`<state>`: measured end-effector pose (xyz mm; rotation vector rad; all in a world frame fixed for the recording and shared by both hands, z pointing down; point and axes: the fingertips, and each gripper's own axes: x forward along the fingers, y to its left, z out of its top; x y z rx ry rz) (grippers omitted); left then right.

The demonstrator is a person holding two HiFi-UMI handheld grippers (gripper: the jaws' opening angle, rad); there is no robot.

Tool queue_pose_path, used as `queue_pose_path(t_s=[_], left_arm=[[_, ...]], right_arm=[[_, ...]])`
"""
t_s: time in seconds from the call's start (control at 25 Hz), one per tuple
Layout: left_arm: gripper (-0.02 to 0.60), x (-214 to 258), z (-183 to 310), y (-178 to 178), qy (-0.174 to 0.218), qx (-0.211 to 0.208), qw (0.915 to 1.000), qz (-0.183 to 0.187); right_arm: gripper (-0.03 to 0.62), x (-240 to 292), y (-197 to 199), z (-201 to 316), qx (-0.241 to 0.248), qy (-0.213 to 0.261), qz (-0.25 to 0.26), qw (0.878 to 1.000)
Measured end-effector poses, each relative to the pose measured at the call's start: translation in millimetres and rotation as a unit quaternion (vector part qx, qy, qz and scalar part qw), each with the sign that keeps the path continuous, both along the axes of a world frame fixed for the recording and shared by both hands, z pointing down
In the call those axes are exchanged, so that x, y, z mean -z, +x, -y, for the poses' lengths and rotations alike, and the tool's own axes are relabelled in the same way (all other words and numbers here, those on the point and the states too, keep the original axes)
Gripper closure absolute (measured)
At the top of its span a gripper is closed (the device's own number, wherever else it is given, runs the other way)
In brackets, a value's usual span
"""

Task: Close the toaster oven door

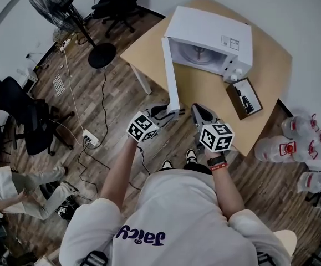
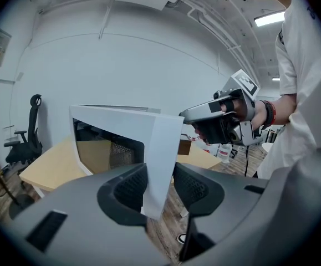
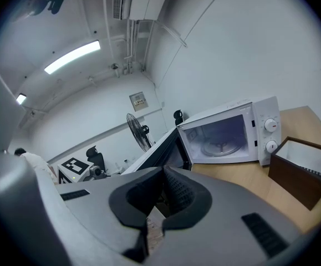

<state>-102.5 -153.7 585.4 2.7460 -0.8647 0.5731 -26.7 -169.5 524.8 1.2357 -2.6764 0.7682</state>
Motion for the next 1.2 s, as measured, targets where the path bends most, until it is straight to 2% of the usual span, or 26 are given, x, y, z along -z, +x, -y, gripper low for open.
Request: queue_pose_path(t_s=[0.56, 1.2], left_arm=[[0.417, 0, 10, 36, -0.011, 0.016, 0.9998, -0.008], [0.419, 1, 16, 59, -0.019, 0.027, 0.9994, -0.014]], right_arm=[[0.592, 1, 28, 10, -0.028, -0.003, 0.009, 1.0], [0.592, 1, 45, 18, -0.041, -0.001, 0.011, 0.999]])
